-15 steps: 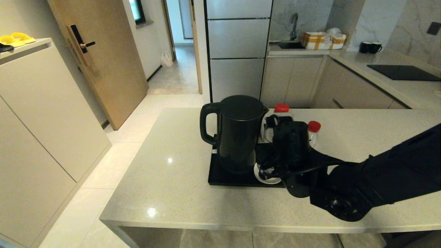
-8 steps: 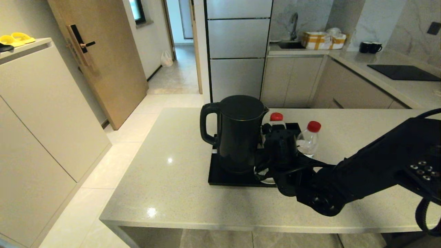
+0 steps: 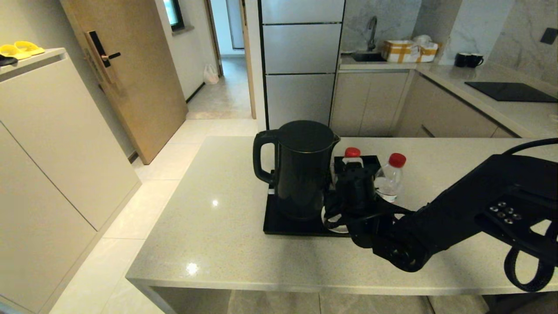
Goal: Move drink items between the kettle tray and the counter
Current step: Return the bottled water to its original position
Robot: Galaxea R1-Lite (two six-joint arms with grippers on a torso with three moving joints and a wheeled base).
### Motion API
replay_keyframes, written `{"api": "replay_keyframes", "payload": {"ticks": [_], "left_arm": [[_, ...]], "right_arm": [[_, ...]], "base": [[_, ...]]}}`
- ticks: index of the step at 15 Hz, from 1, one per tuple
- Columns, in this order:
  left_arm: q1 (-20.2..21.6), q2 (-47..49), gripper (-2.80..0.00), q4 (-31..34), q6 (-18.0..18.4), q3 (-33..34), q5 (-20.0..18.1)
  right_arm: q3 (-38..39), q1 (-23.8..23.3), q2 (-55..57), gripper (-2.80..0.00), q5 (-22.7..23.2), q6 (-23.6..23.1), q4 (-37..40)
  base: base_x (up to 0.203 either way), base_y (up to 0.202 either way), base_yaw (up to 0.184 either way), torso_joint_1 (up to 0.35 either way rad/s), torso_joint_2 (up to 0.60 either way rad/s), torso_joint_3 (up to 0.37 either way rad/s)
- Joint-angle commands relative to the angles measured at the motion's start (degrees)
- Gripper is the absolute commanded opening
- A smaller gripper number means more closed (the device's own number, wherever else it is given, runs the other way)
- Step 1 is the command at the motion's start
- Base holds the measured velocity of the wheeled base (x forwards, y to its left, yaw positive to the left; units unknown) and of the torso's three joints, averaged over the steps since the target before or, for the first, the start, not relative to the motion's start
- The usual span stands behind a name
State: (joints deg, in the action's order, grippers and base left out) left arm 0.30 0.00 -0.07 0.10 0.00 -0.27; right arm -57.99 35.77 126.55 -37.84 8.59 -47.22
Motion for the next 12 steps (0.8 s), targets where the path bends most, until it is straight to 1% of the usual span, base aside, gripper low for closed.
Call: {"api": "replay_keyframes", "payload": {"ticks": [1,11,12], "left_arm": [[0.0,0.0,-2.8,0.0,0.0,0.1,0.1],[0.0,0.0,-2.8,0.0,0.0,0.1,0.0],[0.0,0.0,-2.8,0.0,0.0,0.1,0.0]], "right_arm": [[-0.1,-0.2,1.6,-2.8,-0.2,0.1,-0.9],[0.7,-0.1,1.5,-2.8,-0.4,-0.2,-0.9],[0.8,-0.1,1.3,0.0,-0.4,-0.2,-1.1]], "base": [[0.0,0.0,0.0,0.0,0.0,0.0],[0.0,0.0,0.0,0.0,0.0,0.0],[0.0,0.0,0.0,0.0,0.0,0.0]]}}
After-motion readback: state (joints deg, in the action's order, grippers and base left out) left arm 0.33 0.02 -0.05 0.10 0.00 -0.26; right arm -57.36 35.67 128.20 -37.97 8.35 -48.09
